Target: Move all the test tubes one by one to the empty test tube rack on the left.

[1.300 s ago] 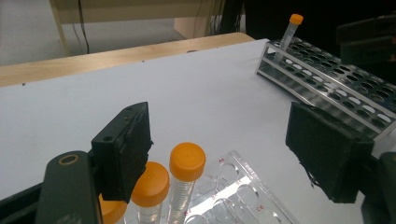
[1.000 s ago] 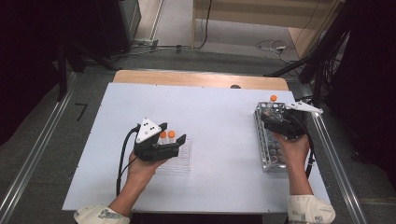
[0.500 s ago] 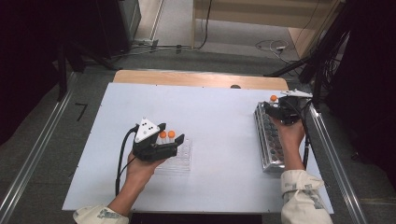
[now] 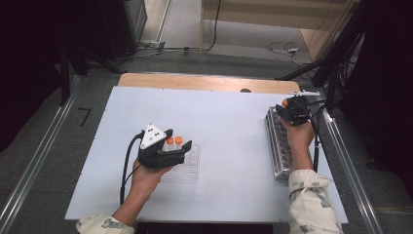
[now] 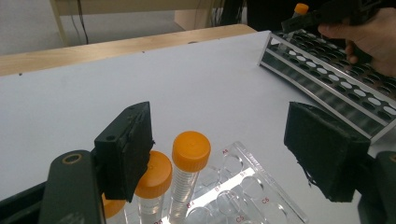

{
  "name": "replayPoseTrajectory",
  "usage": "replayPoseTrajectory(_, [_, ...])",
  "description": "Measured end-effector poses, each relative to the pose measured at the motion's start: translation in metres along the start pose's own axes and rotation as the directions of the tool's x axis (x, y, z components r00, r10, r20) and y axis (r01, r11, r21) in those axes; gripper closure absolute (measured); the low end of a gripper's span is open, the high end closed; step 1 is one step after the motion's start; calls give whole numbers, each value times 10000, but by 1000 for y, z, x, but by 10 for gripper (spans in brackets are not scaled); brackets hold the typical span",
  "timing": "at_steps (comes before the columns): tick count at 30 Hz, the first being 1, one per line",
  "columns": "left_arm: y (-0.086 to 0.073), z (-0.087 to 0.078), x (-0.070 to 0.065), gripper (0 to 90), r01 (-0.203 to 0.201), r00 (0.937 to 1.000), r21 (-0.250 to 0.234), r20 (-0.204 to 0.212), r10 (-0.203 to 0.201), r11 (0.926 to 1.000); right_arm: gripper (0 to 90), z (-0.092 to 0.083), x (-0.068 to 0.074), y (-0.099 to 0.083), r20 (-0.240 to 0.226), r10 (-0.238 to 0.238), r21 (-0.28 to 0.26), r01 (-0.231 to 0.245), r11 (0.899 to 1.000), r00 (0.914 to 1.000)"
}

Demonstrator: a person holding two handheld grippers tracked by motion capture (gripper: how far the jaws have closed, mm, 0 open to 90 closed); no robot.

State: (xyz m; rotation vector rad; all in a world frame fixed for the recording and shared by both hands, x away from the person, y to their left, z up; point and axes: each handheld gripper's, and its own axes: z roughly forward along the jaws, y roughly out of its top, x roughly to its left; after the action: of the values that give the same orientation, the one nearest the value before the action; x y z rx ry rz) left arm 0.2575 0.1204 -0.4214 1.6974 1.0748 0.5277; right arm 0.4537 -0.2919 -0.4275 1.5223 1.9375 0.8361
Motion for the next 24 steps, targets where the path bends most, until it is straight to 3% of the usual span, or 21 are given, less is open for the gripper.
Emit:
replayPoseTrajectory(6, [-1,0,-1,245,-11,10000,27,36,11,10000,712,-1,-1,0,56,190,-87,-190,9998,9998])
replayPoseTrajectory(11, [-1,0,-1,246,-1,10000,9,39,1,10000,713,-8,-1,1,149,204,-579,-195,9981,9997])
replayPoseTrajectory(20, [-1,0,-2,246,-6,10000,-8,52,6,10000,713,-37,-2,12,96,-23,-1499,37,9887,10000])
replayPoseTrajectory(24, [-1,0,-2,246,-14,10000,-5,67,14,10000,714,-58,1,19,16,-268,-2049,266,9784,9996])
